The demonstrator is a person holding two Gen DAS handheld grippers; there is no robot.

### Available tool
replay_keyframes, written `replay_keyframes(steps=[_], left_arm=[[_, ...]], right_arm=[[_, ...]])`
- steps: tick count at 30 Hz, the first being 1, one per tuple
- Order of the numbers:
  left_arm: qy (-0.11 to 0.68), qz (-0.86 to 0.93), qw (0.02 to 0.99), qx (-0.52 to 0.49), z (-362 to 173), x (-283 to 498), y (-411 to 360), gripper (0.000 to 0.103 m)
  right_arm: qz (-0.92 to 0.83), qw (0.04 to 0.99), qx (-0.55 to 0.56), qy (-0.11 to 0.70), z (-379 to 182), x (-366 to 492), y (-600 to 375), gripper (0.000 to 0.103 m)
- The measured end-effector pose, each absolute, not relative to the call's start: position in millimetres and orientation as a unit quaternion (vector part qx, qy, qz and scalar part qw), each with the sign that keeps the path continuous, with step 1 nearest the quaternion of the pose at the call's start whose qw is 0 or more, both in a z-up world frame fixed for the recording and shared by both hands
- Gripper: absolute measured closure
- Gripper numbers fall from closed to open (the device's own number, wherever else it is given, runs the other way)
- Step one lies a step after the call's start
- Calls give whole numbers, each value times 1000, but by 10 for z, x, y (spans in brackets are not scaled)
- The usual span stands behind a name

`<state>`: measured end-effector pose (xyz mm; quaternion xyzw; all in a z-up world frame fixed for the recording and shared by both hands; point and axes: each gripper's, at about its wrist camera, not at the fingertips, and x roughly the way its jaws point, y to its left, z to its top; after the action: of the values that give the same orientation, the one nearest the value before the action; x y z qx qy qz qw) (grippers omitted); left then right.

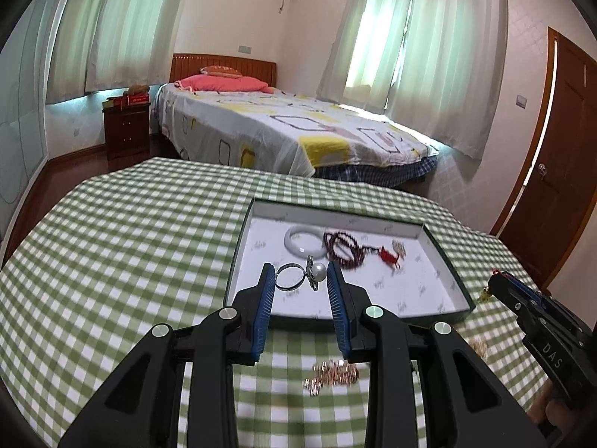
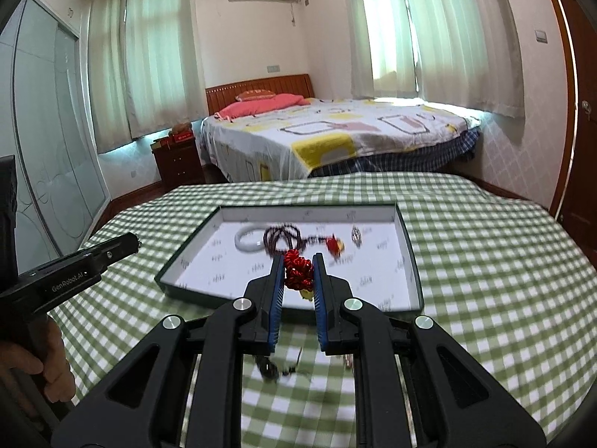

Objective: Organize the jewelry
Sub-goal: 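Lift the pearl ring and red charm and carry both over the tray, then lower and open both grippers, releasing ring and red charm into the tray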

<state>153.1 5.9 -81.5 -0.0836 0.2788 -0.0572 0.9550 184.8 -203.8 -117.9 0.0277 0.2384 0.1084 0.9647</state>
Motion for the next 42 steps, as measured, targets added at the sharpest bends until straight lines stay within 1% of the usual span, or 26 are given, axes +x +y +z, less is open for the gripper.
replay_keyframes(steps=[10,16,23,29,38,42], left_arm=[[260,-58,961,-70,-729,1951,-2,73],[256,-51,964,-56,-791,2315,-104,73],[305,-38,951,-40,-1180,2726,-232,73],[349,-35,936,-29,-1477,2949,-281,73],[402,-38,914,-30,-1706,3107,-288,73],[410,-39,911,-33,-1745,3123,-299,73]], right_arm=[[100,969,15,223,-1117,2339,-2016,88],[82,968,12,236,-1271,2726,-2058,88],[61,953,20,297,-1710,3177,-2175,88],[51,936,15,349,-1954,3430,-2239,88],[50,920,18,389,-2064,3553,-2236,87],[49,915,20,399,-2096,3580,-2253,86]])
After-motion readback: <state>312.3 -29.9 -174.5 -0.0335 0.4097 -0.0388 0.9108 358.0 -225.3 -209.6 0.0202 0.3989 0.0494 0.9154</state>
